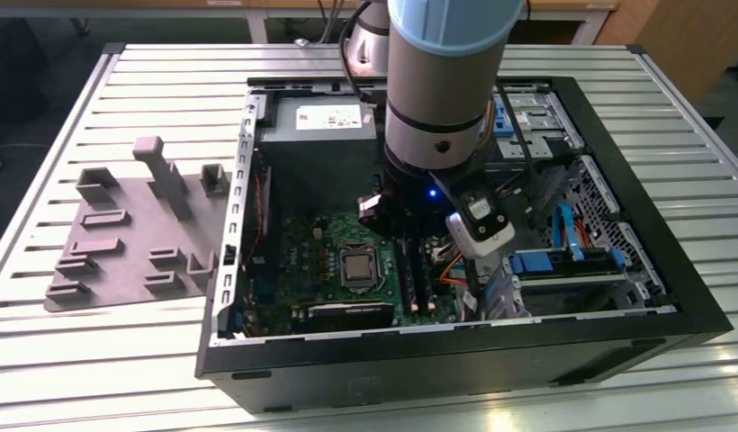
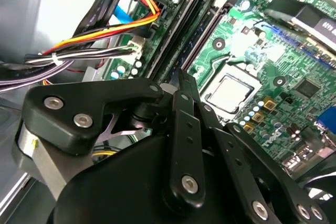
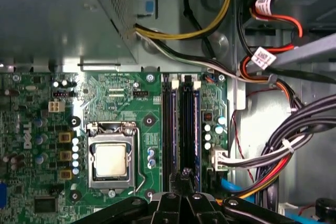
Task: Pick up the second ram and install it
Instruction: 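Press down the second ram until it locks into place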
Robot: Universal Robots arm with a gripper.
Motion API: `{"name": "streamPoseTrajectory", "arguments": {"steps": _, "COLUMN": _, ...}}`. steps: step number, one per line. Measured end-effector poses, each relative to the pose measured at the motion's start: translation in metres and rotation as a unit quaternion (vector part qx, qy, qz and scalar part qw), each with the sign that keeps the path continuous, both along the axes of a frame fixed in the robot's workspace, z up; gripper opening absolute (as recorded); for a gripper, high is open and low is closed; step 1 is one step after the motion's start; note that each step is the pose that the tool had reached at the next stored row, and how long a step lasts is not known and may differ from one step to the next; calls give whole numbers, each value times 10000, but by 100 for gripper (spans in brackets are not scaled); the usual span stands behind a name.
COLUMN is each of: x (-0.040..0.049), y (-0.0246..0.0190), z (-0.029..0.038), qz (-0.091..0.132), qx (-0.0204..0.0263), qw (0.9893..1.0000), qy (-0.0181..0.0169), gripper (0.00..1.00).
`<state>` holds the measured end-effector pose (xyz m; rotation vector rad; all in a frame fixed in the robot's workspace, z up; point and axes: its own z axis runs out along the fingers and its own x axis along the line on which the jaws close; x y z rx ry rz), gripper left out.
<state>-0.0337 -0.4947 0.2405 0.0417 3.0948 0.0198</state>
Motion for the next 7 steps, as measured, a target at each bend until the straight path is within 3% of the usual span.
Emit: {"name": "streamPoseTrajectory", "arguments": {"steps": 7, "x": 0, "y": 6, "z": 0, "qz": 0, "qx": -1, "qw": 10000, "qy": 0, "gripper": 11}}
